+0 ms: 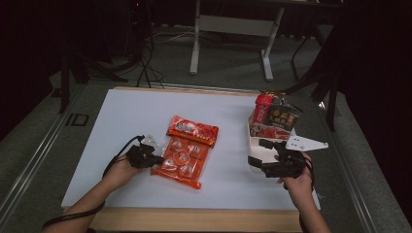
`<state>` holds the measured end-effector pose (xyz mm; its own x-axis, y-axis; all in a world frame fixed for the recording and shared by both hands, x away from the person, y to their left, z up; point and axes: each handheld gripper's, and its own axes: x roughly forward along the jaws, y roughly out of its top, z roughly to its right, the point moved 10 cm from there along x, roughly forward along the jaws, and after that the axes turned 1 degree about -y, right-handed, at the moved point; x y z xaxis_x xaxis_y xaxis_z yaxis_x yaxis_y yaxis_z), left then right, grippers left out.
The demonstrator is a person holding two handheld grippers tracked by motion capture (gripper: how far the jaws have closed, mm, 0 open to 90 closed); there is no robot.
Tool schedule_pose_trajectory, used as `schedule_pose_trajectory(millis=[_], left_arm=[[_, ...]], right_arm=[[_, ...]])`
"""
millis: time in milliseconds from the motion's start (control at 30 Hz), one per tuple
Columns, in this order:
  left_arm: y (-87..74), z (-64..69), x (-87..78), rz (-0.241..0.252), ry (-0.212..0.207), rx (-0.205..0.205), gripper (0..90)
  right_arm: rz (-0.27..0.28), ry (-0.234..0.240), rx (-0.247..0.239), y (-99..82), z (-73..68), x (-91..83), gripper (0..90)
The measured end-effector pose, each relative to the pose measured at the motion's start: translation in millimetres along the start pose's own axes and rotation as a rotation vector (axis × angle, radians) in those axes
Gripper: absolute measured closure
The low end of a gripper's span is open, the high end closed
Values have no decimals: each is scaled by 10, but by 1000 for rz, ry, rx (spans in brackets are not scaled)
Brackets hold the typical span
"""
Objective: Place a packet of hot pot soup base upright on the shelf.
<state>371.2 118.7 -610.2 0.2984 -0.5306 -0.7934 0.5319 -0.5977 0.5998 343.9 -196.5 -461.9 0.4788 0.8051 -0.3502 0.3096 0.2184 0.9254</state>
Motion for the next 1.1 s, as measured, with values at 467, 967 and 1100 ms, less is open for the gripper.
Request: schedule_pose_trajectory(millis=[467,967,1100], left_arm=[[83,272,95,15,-71,6,900],[269,262,27,100,-141,-64,838],[390,97,-84,156,-129,-113,710]], right_arm=[[-5,2,-1,-7,-10,10,165],[-3,1,-7,-8,-4,2,165],[2,0,-3,-5,0,-5,165]])
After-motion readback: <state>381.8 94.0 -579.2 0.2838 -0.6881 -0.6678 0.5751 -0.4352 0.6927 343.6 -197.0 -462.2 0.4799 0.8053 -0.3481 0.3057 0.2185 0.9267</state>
